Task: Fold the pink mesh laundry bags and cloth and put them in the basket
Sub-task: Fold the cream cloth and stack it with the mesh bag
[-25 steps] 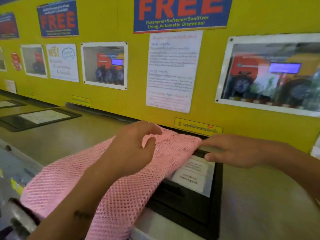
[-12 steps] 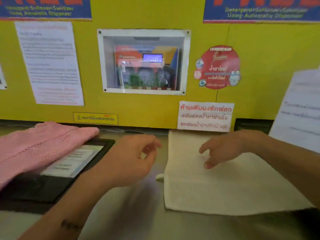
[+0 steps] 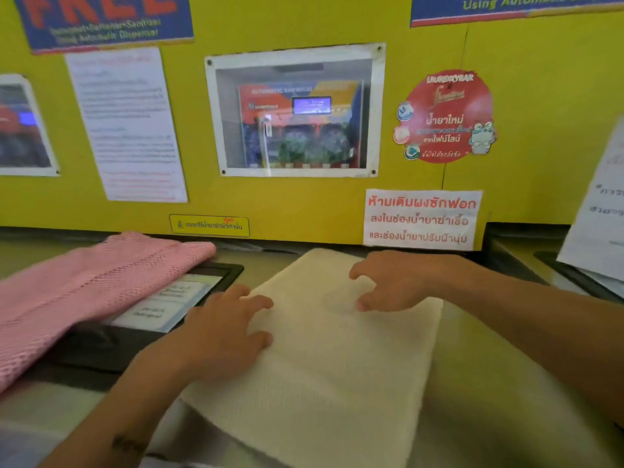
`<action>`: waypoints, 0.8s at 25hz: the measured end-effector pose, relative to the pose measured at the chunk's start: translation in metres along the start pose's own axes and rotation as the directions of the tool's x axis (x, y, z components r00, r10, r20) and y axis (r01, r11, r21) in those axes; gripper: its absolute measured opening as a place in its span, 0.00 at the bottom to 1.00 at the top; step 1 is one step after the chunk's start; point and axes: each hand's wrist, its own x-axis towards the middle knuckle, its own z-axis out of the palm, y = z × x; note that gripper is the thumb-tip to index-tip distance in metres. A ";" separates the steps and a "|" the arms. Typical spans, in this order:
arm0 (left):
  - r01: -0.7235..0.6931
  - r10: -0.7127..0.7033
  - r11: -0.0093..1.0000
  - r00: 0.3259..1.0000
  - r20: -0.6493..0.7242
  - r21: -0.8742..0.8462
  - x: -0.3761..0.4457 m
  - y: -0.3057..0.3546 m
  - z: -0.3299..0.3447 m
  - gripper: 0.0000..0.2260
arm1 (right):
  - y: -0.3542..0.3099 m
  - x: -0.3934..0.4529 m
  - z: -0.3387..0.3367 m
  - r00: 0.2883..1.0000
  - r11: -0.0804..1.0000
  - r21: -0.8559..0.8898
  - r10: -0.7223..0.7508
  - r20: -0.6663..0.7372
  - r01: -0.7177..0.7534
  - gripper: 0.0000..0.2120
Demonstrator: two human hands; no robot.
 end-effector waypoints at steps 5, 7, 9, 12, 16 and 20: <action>0.170 -0.164 0.985 0.977 -0.137 0.033 -0.014 -0.042 0.010 0.24 | -0.022 0.053 0.047 0.988 0.993 0.089 0.094 -0.124 -0.083 0.30; 0.124 -0.127 0.992 0.969 -0.211 -0.031 -0.017 -0.052 0.010 0.21 | -0.031 0.062 0.062 0.943 0.995 0.088 0.066 -0.326 -0.039 0.24; 0.028 -0.044 0.998 0.958 -0.283 -0.061 -0.019 -0.063 0.003 0.19 | -0.044 0.068 0.066 0.903 0.996 0.092 0.028 -0.428 0.013 0.17; -0.083 0.062 0.996 0.913 -0.403 -0.035 -0.023 -0.088 -0.015 0.19 | -0.068 0.075 0.049 0.857 0.990 0.114 -0.016 -0.514 0.087 0.12; -0.100 0.083 0.995 0.789 -0.609 0.006 -0.039 -0.145 -0.063 0.19 | -0.137 0.076 -0.025 0.758 0.992 0.045 -0.061 -0.650 0.118 0.16; -0.002 -0.035 0.999 0.691 -0.722 -0.051 -0.065 -0.226 -0.106 0.17 | -0.228 0.103 -0.081 0.539 0.981 -0.073 -0.160 -0.827 0.180 0.12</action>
